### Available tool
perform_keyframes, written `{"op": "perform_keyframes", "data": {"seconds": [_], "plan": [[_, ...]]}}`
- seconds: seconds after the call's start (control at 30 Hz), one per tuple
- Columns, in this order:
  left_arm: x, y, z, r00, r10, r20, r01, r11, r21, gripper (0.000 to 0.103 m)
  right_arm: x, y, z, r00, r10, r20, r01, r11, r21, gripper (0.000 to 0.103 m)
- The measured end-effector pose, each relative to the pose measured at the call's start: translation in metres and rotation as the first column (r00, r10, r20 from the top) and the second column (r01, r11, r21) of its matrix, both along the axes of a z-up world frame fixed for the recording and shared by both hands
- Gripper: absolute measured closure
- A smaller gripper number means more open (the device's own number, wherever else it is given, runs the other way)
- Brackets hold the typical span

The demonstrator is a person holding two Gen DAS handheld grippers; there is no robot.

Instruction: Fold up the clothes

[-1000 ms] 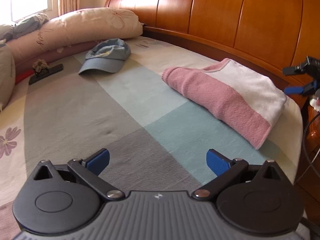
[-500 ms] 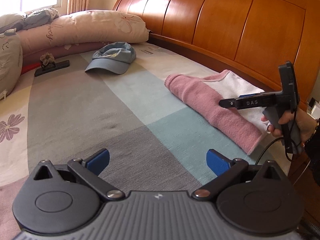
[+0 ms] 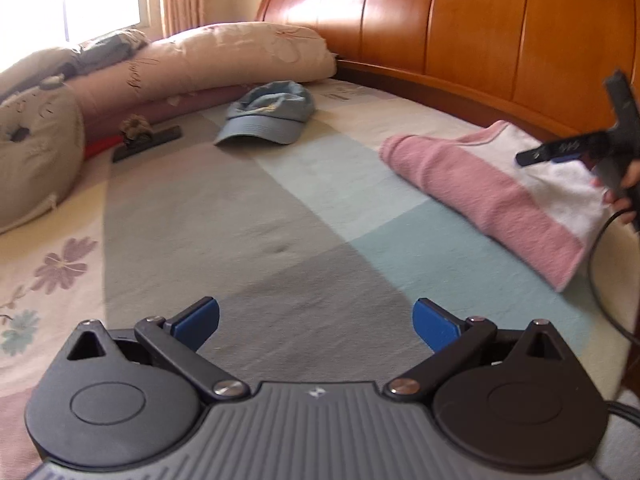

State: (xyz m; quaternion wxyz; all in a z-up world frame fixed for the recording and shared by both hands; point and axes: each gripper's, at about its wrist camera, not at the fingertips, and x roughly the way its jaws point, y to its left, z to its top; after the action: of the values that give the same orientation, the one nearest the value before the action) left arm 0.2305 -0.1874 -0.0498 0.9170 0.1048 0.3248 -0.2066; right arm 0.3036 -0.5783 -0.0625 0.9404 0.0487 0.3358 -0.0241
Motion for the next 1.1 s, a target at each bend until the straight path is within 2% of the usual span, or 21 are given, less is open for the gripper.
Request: {"op": "perform_keyframes", "data": {"seconds": [0.17, 0.33, 0.4, 0.53, 0.8, 0.97, 1.1], "plan": [[-0.006, 0.003, 0.005, 1.0, -0.023, 0.016, 0.023, 1.0, -0.013, 0.001, 0.021, 0.01, 0.018, 0.998, 0.03, 0.053, -0.029, 0.999, -0.019, 0.0], [-0.015, 0.003, 0.016, 0.998, -0.064, 0.01, 0.064, 0.998, 0.005, 0.001, 0.051, -0.005, -0.006, 0.996, -0.015, -0.092, 0.019, 0.999, 0.037, 0.0], [-0.019, 0.005, 0.02, 0.997, -0.08, -0.003, 0.08, 0.997, 0.018, 0.001, 0.042, 0.002, -0.001, 0.995, -0.014, -0.097, 0.017, 0.999, 0.031, 0.0], [-0.027, 0.005, 0.026, 0.997, -0.074, 0.017, 0.073, 0.996, 0.043, 0.001, -0.001, 0.015, 0.02, 0.999, 0.009, -0.041, -0.007, 0.998, 0.057, 0.0], [-0.039, -0.012, 0.038, 0.995, -0.096, 0.017, 0.096, 0.995, 0.003, 0.001, -0.09, 0.057, 0.037, 0.991, -0.012, -0.13, 0.012, 1.0, -0.001, 0.0], [-0.046, -0.021, 0.04, 0.994, -0.113, -0.013, 0.112, 0.993, -0.04, 0.001, -0.133, 0.083, 0.047, 0.992, -0.054, -0.118, 0.051, 0.998, -0.034, 0.0], [-0.058, -0.025, 0.041, 0.992, -0.126, -0.017, 0.124, 0.99, -0.059, 0.001, -0.162, 0.104, 0.053, 0.993, -0.083, -0.089, 0.082, 0.997, -0.007, 0.0]]}}
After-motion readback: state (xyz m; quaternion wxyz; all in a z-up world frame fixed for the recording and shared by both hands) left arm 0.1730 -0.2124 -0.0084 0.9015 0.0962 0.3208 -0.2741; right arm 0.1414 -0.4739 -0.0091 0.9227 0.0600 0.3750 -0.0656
